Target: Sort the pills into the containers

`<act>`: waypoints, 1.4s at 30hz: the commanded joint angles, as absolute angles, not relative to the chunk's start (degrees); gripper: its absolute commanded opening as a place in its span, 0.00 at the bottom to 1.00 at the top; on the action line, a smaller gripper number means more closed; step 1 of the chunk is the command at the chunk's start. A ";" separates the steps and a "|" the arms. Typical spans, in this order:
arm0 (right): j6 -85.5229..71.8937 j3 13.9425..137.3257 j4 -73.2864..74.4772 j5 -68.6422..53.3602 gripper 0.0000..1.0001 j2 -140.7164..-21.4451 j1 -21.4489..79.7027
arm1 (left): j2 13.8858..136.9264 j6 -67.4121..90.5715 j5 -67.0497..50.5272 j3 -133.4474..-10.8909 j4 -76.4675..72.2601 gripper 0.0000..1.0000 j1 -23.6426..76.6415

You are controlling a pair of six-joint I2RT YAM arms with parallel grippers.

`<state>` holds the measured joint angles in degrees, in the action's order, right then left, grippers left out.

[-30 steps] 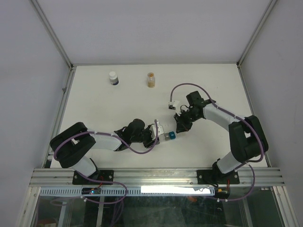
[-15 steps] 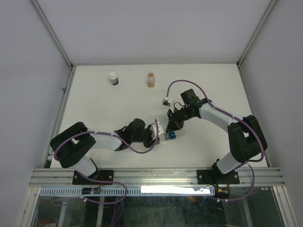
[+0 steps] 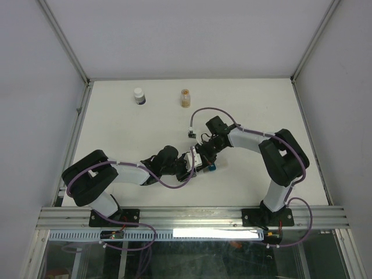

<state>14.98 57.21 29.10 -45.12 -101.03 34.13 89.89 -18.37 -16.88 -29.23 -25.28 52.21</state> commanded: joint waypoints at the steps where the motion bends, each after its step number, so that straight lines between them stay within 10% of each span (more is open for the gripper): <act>1: 14.46 58.69 29.97 -29.19 0.00 -103.32 35.68 | 90.57 -17.34 -18.19 -29.88 -28.42 0.30 52.91; 16: 20.44 58.89 32.76 -54.80 0.00 -93.45 32.12 | 90.12 -17.49 -18.11 -30.14 -27.82 0.30 52.91; 28: 17.11 58.97 32.72 -30.37 0.00 -102.81 33.89 | 91.03 -17.84 -18.91 -30.67 -27.68 0.30 52.90; 42: 24.90 59.63 37.99 -59.15 0.00 -94.70 31.98 | 90.88 -18.11 -18.81 -31.35 -26.65 0.30 52.82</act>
